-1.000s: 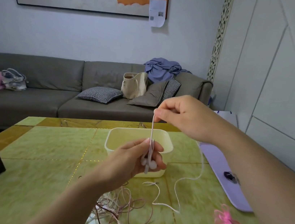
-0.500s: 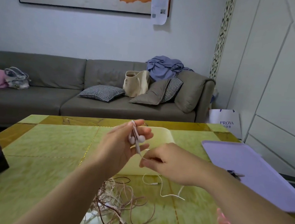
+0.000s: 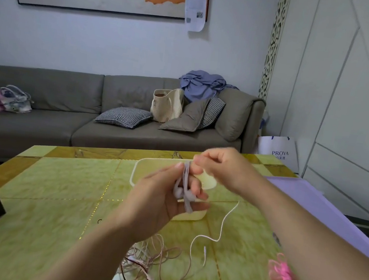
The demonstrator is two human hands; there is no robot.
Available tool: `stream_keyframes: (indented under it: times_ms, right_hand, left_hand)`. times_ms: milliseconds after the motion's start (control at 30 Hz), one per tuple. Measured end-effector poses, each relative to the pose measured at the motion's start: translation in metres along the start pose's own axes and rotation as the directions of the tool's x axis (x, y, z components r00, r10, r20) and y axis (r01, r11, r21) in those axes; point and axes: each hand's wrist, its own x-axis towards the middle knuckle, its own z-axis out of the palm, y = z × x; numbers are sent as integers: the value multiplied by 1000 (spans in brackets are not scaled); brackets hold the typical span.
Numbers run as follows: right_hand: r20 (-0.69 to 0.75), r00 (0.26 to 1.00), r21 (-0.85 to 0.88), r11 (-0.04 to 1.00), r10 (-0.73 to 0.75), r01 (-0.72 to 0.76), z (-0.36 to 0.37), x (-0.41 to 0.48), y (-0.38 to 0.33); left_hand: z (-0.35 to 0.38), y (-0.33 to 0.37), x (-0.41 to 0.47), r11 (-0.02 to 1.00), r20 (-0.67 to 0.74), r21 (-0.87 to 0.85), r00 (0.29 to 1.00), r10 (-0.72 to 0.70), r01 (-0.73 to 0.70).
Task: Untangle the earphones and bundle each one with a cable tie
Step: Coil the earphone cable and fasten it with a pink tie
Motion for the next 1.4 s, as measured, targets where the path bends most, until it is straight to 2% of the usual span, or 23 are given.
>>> stream_keyframes:
  times_ms: [67, 167, 233, 300, 367, 433, 500, 600, 700, 767, 867, 1000, 1067, 1167, 1233, 1300, 1367, 1400]
  right_hand:
    - [114, 993, 30, 999, 17, -20, 14, -6, 8]
    - [263, 964, -121, 993, 44, -12, 26, -19, 1]
    - [360, 931, -263, 964, 57, 43, 25, -25, -11]
    - [435, 895, -382, 920, 98, 85, 19, -28, -27]
    - [479, 873, -423, 896, 93, 136, 9, -31, -44]
    - [452, 891, -405, 897, 30, 175, -2, -29, -56]
    - [358, 932, -360, 914, -49, 186, -12, -24, -61]
    - [187, 977, -274, 949, -107, 157, -19, -10, -54]
    - [45, 992, -124, 985, -116, 121, -17, -2, -40]
    - [-10, 996, 6, 997, -83, 83, -7, -2, -27]
    - [12, 999, 108, 994, -35, 34, 14, -7, -13]
    - [194, 981, -97, 995, -3, 22, 26, -22, -13]
    - [306, 952, -227, 973, 32, 40, 26, -30, -20]
    - [369, 928, -354, 931, 52, 89, 19, -34, -33]
    - [346, 938, -377, 920, 35, 105, 10, -34, -40]
    - [307, 952, -359, 926, -2, 118, 0, -32, -44]
    - [256, 966, -320, 939, -42, 126, -7, -28, -45]
    - [224, 973, -301, 945, -60, 127, -10, -25, -44]
  left_hand:
    - [-1, 9, 4, 993, -46, -95, 997, 59, -63]
    - [-13, 14, 13, 979, -172, -115, 974, 149, -170]
    - [-21, 12, 17, 981, -215, 13, 958, 190, -191]
    - [-25, 6, 17, 968, -214, 205, 958, 189, -145]
    - [-29, -1, 15, 920, -177, 382, 969, 171, -93]
    - [-31, -5, 11, 849, -87, 523, 986, 139, -74]
    - [-27, -5, 6, 815, -26, 577, 997, 69, -42]
    - [-19, -2, 1, 876, 11, 482, 1000, -12, 5]
    - [-13, 4, -1, 973, 56, 230, 998, -17, 3]
    - [-9, 8, -3, 998, 66, 63, 998, 14, -18]
    - [-6, 15, -2, 992, 46, -101, 996, 77, -72]
    - [-14, 19, 5, 960, -74, -223, 984, 160, -172]
    - [-20, 18, 7, 965, -107, -156, 975, 196, -211]
    - [-26, 10, 10, 972, -152, 128, 965, 214, -195]
    - [-30, 4, 9, 931, -144, 335, 968, 204, -146]
    - [-31, -1, 6, 836, -56, 539, 986, 157, -102]
    - [-27, -4, 3, 775, -7, 629, 996, 84, -61]
    - [-24, -5, 1, 787, 1, 616, 999, 54, -43]
